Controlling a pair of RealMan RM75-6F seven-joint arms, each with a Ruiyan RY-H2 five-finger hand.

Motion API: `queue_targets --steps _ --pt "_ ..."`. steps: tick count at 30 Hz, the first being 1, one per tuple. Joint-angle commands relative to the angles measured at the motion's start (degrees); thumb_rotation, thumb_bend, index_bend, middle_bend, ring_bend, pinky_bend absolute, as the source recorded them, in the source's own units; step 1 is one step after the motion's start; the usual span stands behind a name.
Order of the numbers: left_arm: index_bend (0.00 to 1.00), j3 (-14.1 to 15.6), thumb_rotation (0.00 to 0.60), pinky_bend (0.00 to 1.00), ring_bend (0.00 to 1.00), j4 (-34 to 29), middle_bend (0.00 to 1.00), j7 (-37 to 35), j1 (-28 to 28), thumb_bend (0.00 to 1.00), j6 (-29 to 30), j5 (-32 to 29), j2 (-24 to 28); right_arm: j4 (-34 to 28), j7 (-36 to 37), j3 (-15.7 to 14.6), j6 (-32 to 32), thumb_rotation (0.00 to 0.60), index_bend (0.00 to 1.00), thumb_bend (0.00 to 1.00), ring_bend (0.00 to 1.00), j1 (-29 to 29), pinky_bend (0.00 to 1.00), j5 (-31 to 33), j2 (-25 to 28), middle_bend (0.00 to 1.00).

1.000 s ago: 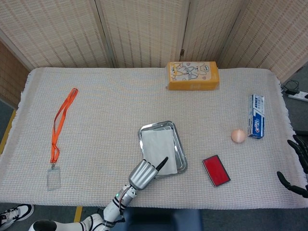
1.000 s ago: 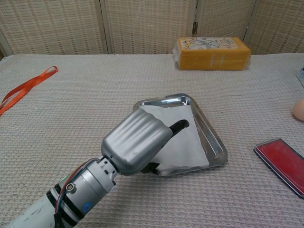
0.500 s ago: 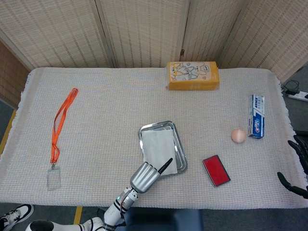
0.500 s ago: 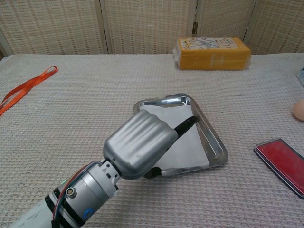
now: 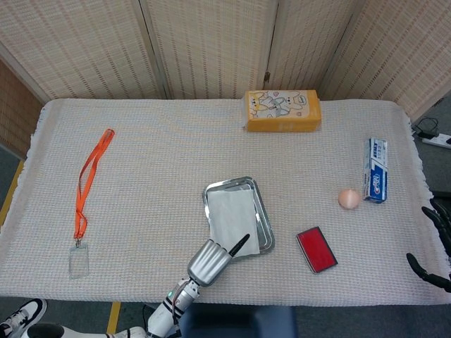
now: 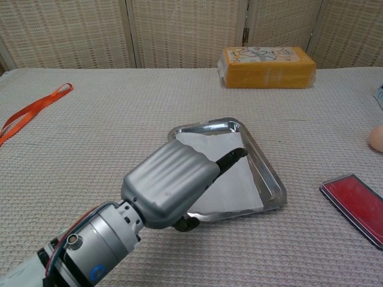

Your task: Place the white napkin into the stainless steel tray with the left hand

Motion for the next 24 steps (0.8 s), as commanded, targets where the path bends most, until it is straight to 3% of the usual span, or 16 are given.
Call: queue_targets --steps 1,6,13,17,24 --pt "0.13 -1.0 0.6 1.0 1.0 -7.9 1.0 4.3 1.8 0.4 -3.9 -8.3 5.0 -0.1 -0.4 0.1 -0.1 0.6 0.0 0.4 0.0 0.2 0.0 -0.1 -0.2 0.0" --pt "0.14 -0.9 0.6 1.0 1.0 -12.1 1.0 10.3 1.8 0.52 -5.0 -13.5 7.8 -0.5 -1.5 -0.1 -0.6 0.6 0.0 0.4 0.0 0.4 0.0 -0.7 -0.5 0.0" --pt "0.14 -1.2 0.6 1.0 1.0 -16.0 1.0 12.5 1.5 0.69 -5.7 -20.6 8.6 -0.6 -1.7 -0.1 -0.8 0.6 0.0 0.4 0.0 0.6 0.0 -0.5 -0.6 0.0" --pt "0.13 -1.6 0.6 1.0 1.0 -18.4 1.0 13.9 0.6 0.72 -6.6 -26.8 8.9 -0.5 -1.1 -0.1 -0.4 0.6 0.0 0.4 0.0 0.5 0.0 -0.3 -0.4 0.0" --pt "0.15 -0.7 0.6 1.0 1.0 -18.2 1.0 14.4 -1.0 0.74 -5.5 -28.2 8.1 -0.4 -0.9 -0.2 -0.5 0.6 0.0 0.4 0.0 0.5 0.0 -0.4 -0.4 0.0"
